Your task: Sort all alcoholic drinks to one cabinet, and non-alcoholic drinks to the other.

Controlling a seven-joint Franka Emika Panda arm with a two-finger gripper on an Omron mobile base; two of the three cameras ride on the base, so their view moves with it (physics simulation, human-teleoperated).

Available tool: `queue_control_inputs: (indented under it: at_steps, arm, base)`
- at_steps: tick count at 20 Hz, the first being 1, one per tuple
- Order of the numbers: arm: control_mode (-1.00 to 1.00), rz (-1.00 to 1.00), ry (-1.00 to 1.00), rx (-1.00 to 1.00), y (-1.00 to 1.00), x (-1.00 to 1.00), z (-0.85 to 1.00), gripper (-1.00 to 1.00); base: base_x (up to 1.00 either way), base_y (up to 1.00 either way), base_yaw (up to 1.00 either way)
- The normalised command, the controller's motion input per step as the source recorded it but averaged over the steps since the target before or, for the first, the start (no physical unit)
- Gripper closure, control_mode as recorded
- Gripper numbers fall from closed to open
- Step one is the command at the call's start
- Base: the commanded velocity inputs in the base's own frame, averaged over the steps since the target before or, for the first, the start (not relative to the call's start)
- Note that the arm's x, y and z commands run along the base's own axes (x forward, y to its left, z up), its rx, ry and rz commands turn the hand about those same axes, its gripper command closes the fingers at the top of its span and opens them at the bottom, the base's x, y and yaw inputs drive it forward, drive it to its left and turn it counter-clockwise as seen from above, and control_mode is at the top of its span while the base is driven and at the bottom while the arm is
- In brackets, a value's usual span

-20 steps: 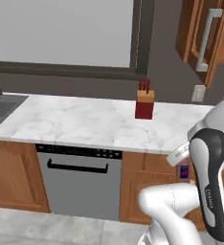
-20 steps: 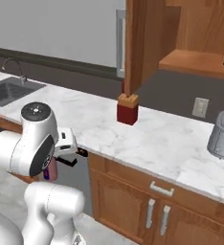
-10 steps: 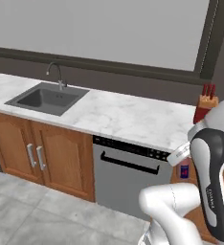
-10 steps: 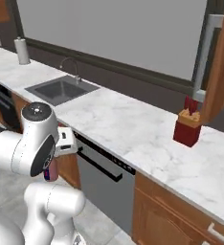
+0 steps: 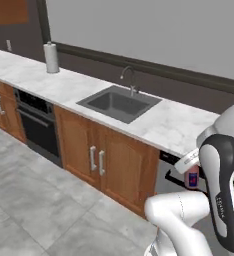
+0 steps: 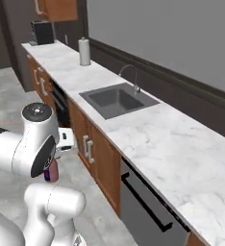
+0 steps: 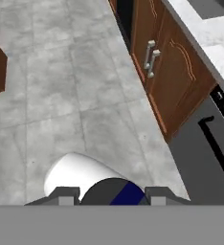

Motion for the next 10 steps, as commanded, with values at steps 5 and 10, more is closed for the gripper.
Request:
queue_control_inputs:
  at_steps: [5, 10]
  arm:
    - [1.0, 0.0, 0.0, 0.0, 0.0, 0.0, 0.0, 1.0]
    - [1.0, 0.0, 0.0, 0.0, 0.0, 0.0, 0.0, 1.0]
  base:
    - [0.74, 0.43, 0.53]
    - [0.64, 0.4, 0.56]
